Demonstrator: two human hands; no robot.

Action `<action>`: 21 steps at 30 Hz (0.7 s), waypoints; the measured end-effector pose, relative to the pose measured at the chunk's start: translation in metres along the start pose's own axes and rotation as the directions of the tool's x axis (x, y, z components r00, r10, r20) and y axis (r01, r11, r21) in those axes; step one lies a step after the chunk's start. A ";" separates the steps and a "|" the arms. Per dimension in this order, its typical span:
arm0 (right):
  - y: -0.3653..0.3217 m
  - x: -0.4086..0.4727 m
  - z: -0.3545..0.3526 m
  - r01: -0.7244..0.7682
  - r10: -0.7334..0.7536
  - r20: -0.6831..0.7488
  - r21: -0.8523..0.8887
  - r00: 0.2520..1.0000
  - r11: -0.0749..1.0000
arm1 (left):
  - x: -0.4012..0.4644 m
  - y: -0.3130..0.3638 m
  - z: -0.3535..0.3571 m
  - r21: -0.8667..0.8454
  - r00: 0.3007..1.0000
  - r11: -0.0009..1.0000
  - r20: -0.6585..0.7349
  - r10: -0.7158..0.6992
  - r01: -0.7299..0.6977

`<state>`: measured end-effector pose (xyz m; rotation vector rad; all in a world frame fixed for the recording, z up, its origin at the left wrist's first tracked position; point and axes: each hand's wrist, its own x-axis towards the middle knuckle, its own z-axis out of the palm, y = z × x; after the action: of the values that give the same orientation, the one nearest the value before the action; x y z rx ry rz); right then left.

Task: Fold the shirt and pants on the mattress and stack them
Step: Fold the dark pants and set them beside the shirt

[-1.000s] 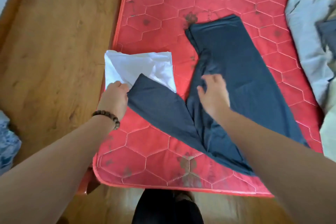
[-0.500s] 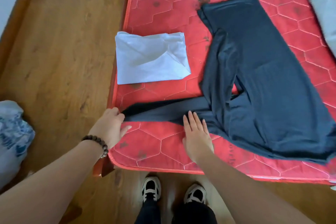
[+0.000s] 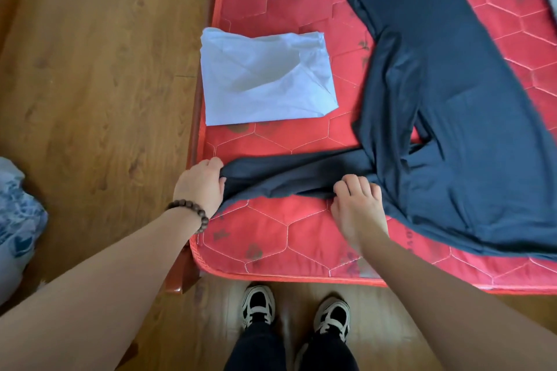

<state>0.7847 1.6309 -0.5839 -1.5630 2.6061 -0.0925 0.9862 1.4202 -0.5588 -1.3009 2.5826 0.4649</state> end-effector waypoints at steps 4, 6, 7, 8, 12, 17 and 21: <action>0.004 -0.009 -0.010 0.029 -0.031 0.023 0.089 0.999 0.996 | 0.015 -0.005 -0.020 0.056 0.978 0.998 -0.208 0.028 -0.016; 0.004 -0.010 -0.012 0.033 -0.037 0.043 0.108 0.998 0.994 | 0.022 -0.008 -0.030 0.091 0.965 0.996 -0.261 0.019 0.005; 0.004 -0.011 -0.012 0.036 -0.042 0.055 0.110 0.998 0.993 | 0.024 -0.009 -0.032 0.109 0.966 0.994 -0.258 0.008 0.020; 0.003 -0.010 -0.011 0.035 -0.044 0.076 0.112 0.996 0.993 | 0.025 -0.010 -0.032 0.123 0.970 0.992 -0.245 -0.005 0.037; 0.000 -0.007 -0.005 0.032 -0.049 0.134 0.124 0.990 0.992 | 0.020 -0.008 -0.019 0.155 0.984 0.988 -0.177 0.018 0.010; -0.007 -0.002 0.007 0.043 -0.052 0.324 0.033 0.945 0.999 | 0.007 -0.003 0.010 0.130 0.968 0.963 -0.059 0.244 -0.235; -0.027 0.005 0.009 0.066 -0.081 0.294 0.063 0.952 0.996 | 0.005 -0.011 0.030 0.094 0.967 0.963 0.052 0.248 -0.252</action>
<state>0.8071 1.6135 -0.5901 -1.5229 2.2980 0.0638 0.9934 1.4215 -0.5900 -0.9279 2.7098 0.3922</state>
